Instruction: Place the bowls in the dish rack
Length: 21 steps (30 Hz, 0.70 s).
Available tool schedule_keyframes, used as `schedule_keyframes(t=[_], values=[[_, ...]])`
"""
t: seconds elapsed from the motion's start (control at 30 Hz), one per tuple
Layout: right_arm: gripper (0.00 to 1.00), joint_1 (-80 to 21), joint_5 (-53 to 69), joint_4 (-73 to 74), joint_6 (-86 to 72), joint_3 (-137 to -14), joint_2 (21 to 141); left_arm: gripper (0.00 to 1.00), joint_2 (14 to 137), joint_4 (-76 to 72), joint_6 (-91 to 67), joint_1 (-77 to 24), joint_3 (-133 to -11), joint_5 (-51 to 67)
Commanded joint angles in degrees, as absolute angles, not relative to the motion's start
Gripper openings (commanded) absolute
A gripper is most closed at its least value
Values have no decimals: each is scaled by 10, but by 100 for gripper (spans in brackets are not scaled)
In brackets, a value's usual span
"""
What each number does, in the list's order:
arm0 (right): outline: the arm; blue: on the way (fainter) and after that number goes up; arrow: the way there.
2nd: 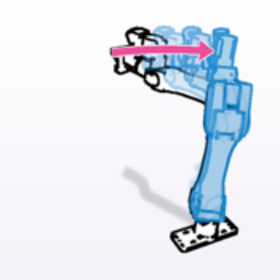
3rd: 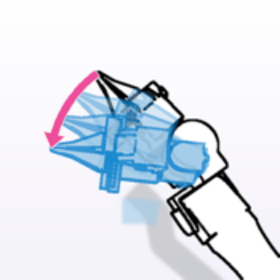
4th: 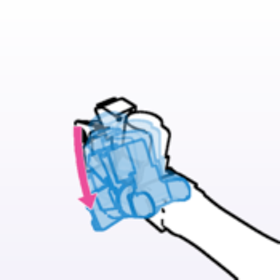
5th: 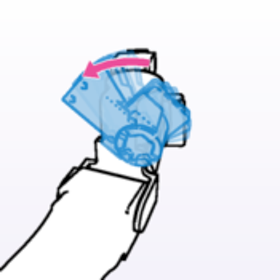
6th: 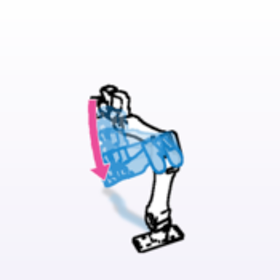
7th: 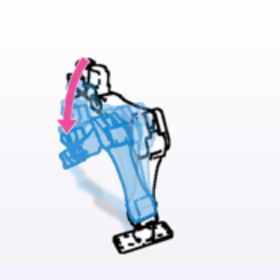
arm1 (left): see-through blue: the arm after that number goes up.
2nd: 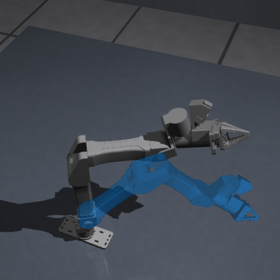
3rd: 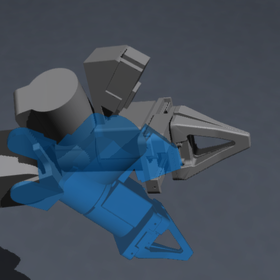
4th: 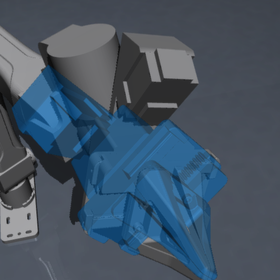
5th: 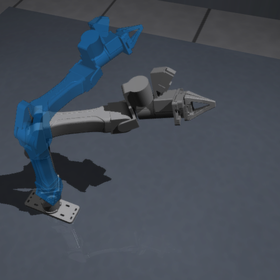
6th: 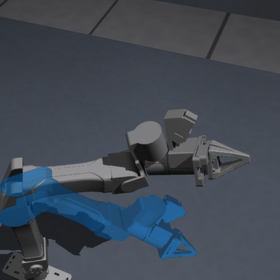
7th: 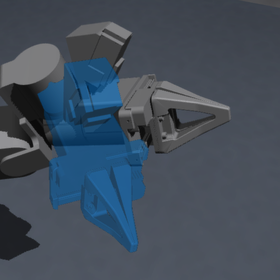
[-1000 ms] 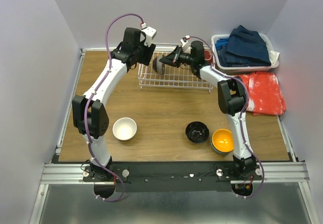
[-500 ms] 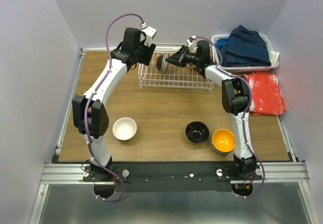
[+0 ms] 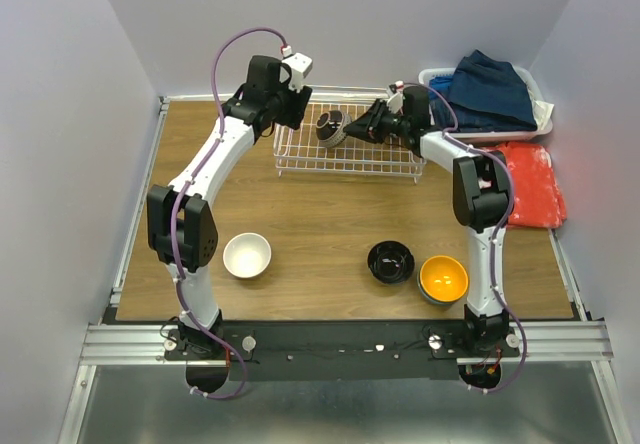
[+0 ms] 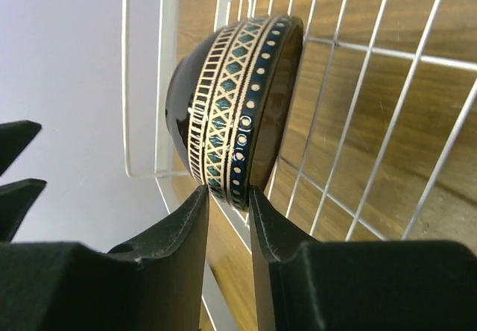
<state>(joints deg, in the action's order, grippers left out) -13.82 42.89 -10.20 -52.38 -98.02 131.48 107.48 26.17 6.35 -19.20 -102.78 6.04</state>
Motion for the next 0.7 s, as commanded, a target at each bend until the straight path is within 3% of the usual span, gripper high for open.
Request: schedule_keyframes(t=[0.0,0.43,0.6,0.67], values=[[37,-142,404,-50,-478,-962,1271,68,1082,222,50,-192,-1020,81],[43,-139,343,49,-386,-931,1194,70,1064,201,46,-192,-996,82],[47,-141,410,91,-246,-928,1131,71,1042,190,51,-192,-986,56],[55,-144,402,146,-140,-931,1106,72,1027,181,59,-190,-978,38]])
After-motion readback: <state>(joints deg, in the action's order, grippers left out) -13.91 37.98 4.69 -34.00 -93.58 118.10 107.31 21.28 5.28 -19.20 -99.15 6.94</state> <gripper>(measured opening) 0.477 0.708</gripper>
